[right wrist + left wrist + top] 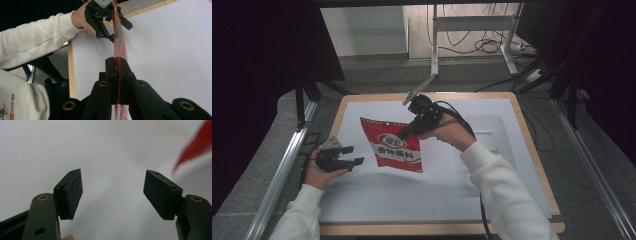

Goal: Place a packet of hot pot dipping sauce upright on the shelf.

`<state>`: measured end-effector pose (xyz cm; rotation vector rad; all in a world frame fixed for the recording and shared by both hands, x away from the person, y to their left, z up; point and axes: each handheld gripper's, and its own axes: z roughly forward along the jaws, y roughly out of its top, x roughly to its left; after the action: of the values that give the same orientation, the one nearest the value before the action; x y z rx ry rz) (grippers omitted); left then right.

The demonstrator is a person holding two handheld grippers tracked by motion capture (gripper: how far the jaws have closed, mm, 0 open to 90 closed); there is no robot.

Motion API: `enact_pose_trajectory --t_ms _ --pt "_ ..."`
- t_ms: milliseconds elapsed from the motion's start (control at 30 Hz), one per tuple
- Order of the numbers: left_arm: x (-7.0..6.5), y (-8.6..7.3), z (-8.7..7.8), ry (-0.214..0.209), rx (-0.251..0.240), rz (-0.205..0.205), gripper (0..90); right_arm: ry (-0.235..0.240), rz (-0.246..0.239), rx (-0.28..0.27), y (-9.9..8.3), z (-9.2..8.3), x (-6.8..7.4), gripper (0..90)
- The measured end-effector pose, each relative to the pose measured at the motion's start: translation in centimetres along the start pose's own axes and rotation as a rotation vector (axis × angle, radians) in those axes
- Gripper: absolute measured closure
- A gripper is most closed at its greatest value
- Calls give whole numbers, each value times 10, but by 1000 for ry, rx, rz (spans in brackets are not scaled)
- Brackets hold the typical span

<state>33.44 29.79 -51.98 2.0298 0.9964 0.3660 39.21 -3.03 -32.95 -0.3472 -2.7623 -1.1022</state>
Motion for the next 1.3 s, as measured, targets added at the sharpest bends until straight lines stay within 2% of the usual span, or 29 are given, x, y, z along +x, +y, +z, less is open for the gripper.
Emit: enact_pose_trajectory --t_ms 200,433,500,800,833,900,1033,1300 --pt "0 0 0 3 -1 -2 316 -28 6 -14 -4 -15 -4 889" --pt "0 0 1 0 4 0 315 -70 20 -27 -12 -44 -9 889" --pt "-1 0 2 0 4 0 315 -73 21 -29 -12 -46 -9 889" --pt "-2 0 2 -1 3 1 315 -140 47 -46 -23 -82 -14 889" --pt "-2 0 2 0 7 4 316 -152 53 -51 -27 -91 -17 889" --pt "-2 0 3 -1 9 1 316 -153 53 -50 -27 -93 -18 889" --pt "-2 0 2 0 8 3 316 -178 68 -46 -35 -111 -25 889" --pt "-2 -1 3 3 15 4 315 -198 87 -63 -50 -130 -30 889"
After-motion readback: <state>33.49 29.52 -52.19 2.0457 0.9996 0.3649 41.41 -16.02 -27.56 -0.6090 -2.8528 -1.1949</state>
